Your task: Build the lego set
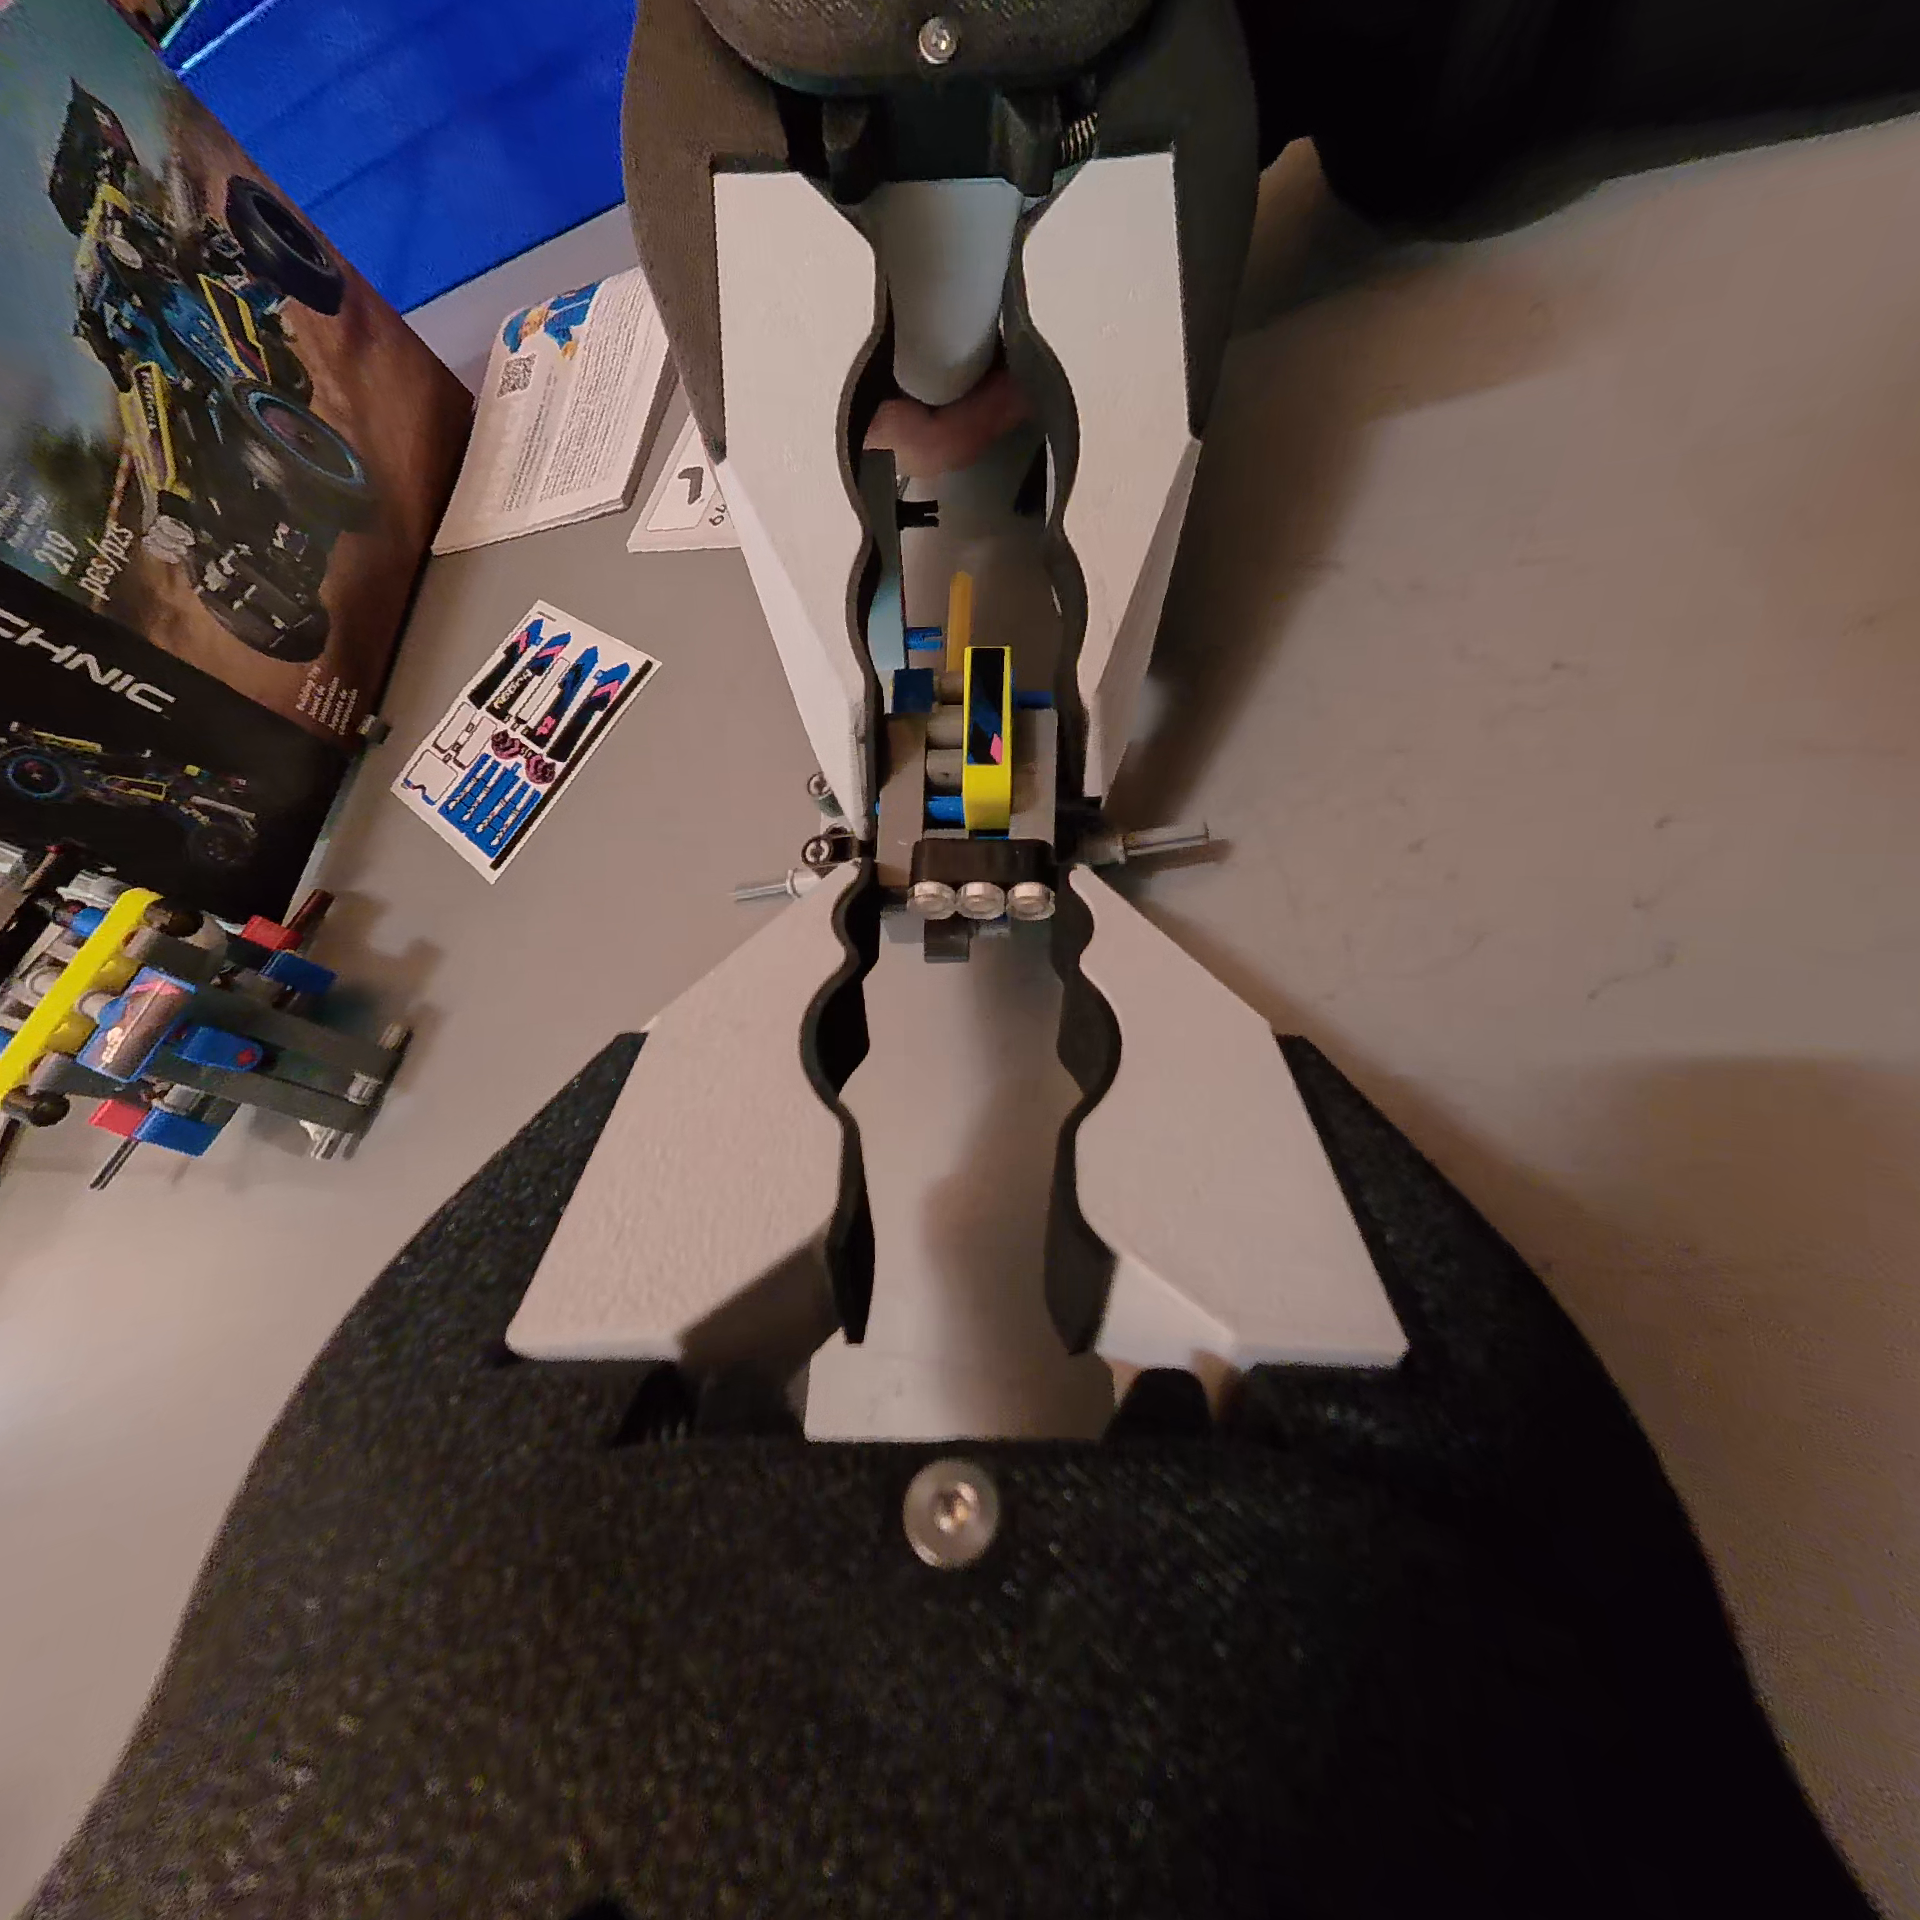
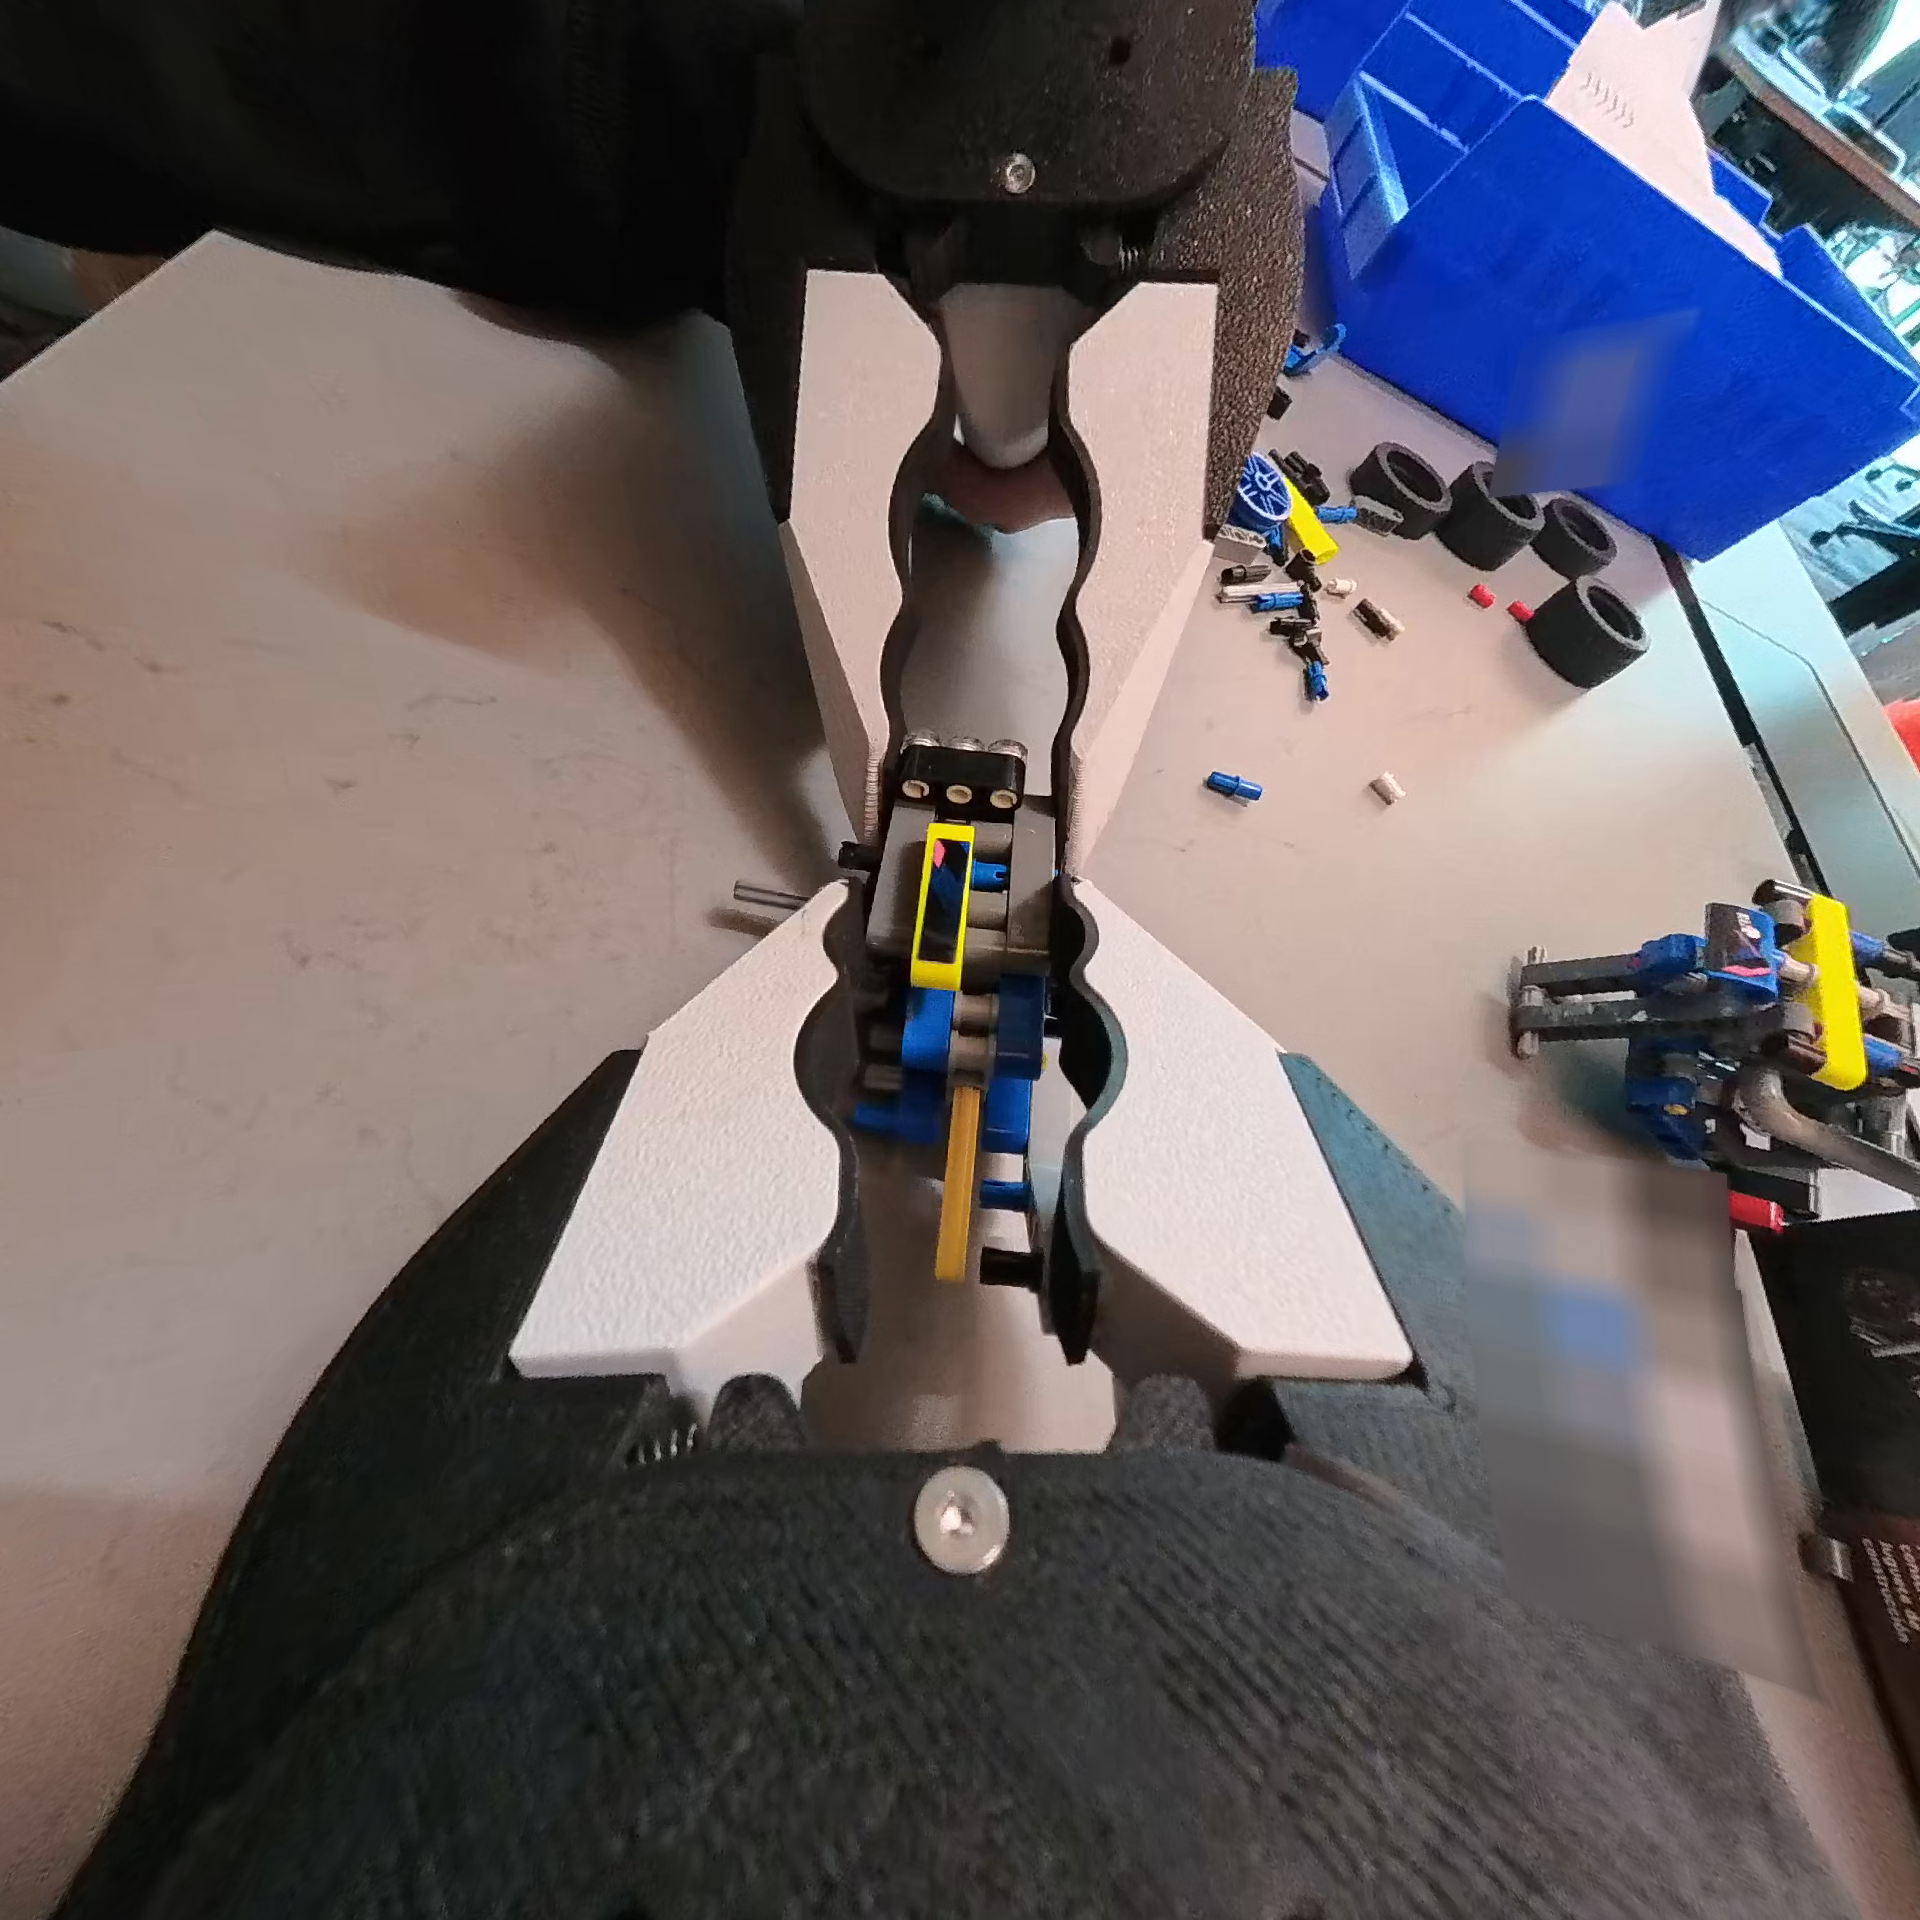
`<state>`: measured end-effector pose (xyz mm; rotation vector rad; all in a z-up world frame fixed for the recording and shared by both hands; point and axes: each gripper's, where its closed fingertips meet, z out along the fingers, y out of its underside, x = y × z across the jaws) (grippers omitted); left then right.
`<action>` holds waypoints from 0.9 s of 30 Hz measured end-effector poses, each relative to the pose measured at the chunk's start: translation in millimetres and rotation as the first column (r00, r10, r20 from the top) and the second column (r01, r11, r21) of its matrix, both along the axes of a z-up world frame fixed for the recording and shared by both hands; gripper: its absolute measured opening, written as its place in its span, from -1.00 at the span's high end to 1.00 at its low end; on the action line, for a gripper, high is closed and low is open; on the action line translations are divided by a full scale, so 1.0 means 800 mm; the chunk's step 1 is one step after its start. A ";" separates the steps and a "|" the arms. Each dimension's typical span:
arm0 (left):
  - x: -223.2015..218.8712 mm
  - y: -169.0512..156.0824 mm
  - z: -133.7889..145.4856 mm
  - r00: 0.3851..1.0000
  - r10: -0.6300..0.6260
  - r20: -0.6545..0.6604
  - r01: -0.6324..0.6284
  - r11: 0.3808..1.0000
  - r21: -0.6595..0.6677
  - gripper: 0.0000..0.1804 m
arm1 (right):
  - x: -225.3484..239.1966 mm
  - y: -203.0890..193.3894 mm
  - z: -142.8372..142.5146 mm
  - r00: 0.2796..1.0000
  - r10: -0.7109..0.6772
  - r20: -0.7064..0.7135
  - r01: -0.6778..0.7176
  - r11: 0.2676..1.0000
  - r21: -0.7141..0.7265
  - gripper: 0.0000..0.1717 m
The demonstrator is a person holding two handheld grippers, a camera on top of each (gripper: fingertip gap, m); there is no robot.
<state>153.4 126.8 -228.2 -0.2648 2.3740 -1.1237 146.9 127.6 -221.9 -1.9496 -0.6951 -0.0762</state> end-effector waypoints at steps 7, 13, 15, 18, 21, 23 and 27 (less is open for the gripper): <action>0.000 0.001 -0.001 0.999 0.014 -0.036 -0.014 1.000 -0.008 0.66 | 0.001 0.000 -0.001 0.999 -0.012 -0.050 0.009 0.999 -0.043 0.62; 0.003 0.004 -0.001 0.998 0.024 -0.060 -0.027 0.999 -0.041 0.66 | 0.004 0.004 -0.001 0.997 -0.027 -0.077 0.023 0.999 -0.048 0.62; 0.003 0.004 -0.002 0.999 0.025 -0.035 -0.026 0.999 -0.029 0.65 | 0.004 0.003 -0.001 0.997 -0.027 -0.073 0.024 0.999 -0.048 0.62; 0.004 0.005 -0.003 1.000 0.028 -0.008 -0.028 1.000 -0.010 0.65 | 0.005 0.003 -0.001 0.998 -0.031 -0.062 0.028 0.999 -0.042 0.62; 0.005 0.006 -0.004 0.999 0.033 0.005 -0.033 0.999 0.003 0.64 | 0.007 0.002 -0.002 0.999 -0.033 -0.028 0.032 0.999 -0.031 0.55; 0.005 0.006 -0.004 0.999 0.033 0.013 -0.033 0.999 0.007 0.64 | 0.007 0.001 -0.002 0.999 -0.034 -0.020 0.033 0.999 -0.023 0.51; 0.007 0.008 -0.003 0.999 0.042 0.027 -0.042 0.999 0.006 0.63 | 0.010 0.002 -0.008 0.999 -0.046 0.025 0.047 0.998 -0.031 0.45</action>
